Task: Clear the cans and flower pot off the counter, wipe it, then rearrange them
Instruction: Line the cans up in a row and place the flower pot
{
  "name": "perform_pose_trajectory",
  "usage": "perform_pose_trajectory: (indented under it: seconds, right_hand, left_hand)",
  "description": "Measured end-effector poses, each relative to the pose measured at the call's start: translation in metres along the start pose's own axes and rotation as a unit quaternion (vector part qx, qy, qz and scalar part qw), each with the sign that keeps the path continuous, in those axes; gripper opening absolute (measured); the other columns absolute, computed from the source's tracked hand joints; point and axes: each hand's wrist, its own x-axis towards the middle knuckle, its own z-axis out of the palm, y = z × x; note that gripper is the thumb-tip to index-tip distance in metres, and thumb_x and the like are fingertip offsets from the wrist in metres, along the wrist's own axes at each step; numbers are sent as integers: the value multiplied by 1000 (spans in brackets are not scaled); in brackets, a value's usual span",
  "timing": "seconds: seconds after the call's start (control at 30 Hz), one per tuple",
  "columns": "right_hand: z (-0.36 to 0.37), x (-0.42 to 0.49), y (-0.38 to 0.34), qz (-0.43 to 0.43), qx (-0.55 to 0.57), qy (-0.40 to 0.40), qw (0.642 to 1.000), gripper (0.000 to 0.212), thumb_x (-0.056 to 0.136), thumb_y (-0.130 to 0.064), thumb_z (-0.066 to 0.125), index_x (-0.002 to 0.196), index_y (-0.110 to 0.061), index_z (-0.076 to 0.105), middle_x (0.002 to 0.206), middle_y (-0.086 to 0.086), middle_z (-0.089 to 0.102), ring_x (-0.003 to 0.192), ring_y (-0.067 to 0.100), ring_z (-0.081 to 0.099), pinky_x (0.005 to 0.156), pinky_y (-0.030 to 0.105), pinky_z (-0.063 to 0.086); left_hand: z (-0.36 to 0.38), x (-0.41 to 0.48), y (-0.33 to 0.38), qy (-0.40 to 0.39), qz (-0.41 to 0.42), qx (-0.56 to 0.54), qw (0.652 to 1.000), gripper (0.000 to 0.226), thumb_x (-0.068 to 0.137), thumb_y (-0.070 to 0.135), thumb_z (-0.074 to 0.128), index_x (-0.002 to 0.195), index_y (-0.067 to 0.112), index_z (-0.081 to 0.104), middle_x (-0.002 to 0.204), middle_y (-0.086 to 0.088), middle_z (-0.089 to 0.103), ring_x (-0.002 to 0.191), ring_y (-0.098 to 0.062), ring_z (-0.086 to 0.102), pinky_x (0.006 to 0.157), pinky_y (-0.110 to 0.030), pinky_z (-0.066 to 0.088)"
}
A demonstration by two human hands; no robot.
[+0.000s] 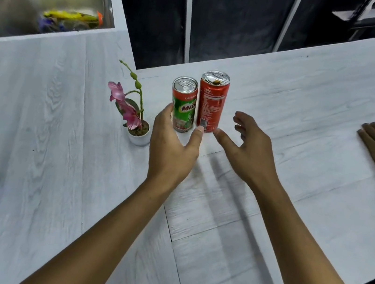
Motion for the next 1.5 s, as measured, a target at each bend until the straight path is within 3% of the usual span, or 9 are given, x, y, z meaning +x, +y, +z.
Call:
perform_pose_trajectory:
  seconds: [0.1,0.23,0.37,0.43,0.67,0.97,1.07,1.3,1.5]
  right_hand:
    - [6,19,4,-3,-6,-10,1000,80,88,-51,73,153,-16,41,150,1,53,132,16,54,106,35,47]
    - [14,37,7,-6,-11,-21,1000,83,86,-51,75,153,-16,40,150,3,53,131,17,55,105,36,48]
    - [22,50,9,-11,-7,-31,999,84,84,-51,77,152,-16,41,148,2,55,129,17,56,105,37,49]
    - [26,54,9,-15,-2,-39,999,83,84,-50,78,151,-16,42,147,0,56,129,17,56,105,38,49]
    - [35,63,6,-31,12,-52,998,78,79,-50,83,142,-20,49,132,-5,65,112,4,58,85,10,40]
    - [31,57,6,-26,7,-27,999,70,79,-47,83,136,-17,54,128,-3,68,111,10,64,94,26,53]
    - [28,49,7,-24,8,-19,1000,70,78,-47,84,135,-17,55,126,-2,69,107,8,64,89,22,52]
    - [18,17,10,-15,14,8,1000,67,77,-46,85,133,-20,57,120,-8,69,95,-2,63,79,10,47]
    - [10,-20,5,-15,12,18,1000,70,76,-47,85,135,-23,56,125,-9,68,95,-6,61,75,2,44]
  left_hand:
    - [9,17,-3,14,-14,1,1000,76,92,37,74,155,20,34,154,4,44,122,2,39,69,12,28]
    - [16,35,-11,7,-37,-2,999,81,90,37,76,156,18,34,155,3,45,138,-11,45,90,-5,32]
    - [19,44,-20,-6,-39,-8,999,76,87,36,79,151,18,41,144,5,56,125,-6,55,72,5,35]
    - [19,45,-23,-10,-33,-8,999,75,86,38,81,148,19,45,140,6,59,118,-2,56,71,4,38]
    - [19,51,-28,3,-21,-5,1000,63,86,38,81,139,16,54,131,6,65,113,-4,61,81,-4,42]
    - [18,49,-32,9,-12,-12,1000,57,85,29,83,134,14,58,125,4,67,105,-4,63,91,-23,56]
    - [16,42,-32,7,-7,-15,1000,58,85,29,83,134,14,58,123,6,66,105,-4,62,92,-25,57]
    - [4,21,-28,-3,14,-25,1000,58,83,29,85,133,15,59,119,10,66,103,1,61,89,-20,56]
    - [-17,-7,-28,-20,22,-10,999,62,82,33,86,135,17,58,117,19,59,99,8,58,77,5,41]
